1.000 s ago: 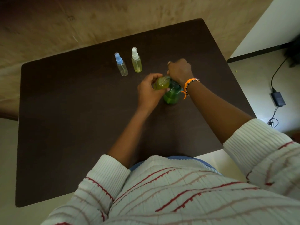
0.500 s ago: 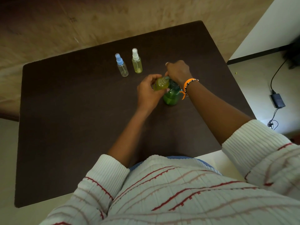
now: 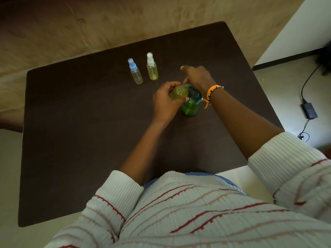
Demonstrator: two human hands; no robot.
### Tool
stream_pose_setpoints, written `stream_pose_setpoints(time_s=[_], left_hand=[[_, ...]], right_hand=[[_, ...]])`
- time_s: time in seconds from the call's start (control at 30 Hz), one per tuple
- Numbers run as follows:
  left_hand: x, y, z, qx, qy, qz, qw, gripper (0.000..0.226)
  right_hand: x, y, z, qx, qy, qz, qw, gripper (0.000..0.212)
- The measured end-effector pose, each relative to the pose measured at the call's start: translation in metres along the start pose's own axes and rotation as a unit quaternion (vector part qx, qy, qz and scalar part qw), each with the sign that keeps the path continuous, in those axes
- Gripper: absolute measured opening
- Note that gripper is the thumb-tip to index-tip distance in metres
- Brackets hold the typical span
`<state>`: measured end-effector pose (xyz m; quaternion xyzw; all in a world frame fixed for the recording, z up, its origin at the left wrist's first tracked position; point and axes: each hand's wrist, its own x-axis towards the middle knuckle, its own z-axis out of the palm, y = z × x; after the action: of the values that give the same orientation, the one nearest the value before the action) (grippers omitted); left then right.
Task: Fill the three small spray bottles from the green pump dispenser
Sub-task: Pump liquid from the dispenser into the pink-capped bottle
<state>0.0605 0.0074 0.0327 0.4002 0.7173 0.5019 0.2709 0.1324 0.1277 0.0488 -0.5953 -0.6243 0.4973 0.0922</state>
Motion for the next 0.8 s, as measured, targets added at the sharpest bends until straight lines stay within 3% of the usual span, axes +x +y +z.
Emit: stream_pose_setpoints(time_s=[0.13, 0.43, 0.57, 0.8], left_hand=[[0.0, -0.0011, 0.0016, 0.009, 0.007, -0.001, 1.0, 0.045], [0.001, -0.0012, 0.001, 0.002, -0.003, 0.0, 1.0, 0.043], [-0.0002, -0.0015, 0.0013, 0.003, 0.003, 0.004, 1.0, 0.044], [-0.0006, -0.0017, 0.0004, 0.008, 0.003, 0.005, 1.0, 0.045]], right_hand=[[0.0028, 0.0028, 0.003, -0.03, 0.057, -0.022, 0.998, 0.044], [0.0021, -0.0007, -0.0022, -0.005, -0.009, -0.002, 1.0, 0.05], [0.0045, 0.0014, 0.0017, -0.031, 0.043, -0.026, 0.998, 0.046], [0.005, 0.0026, 0.0021, -0.041, 0.041, -0.034, 0.998, 0.065]])
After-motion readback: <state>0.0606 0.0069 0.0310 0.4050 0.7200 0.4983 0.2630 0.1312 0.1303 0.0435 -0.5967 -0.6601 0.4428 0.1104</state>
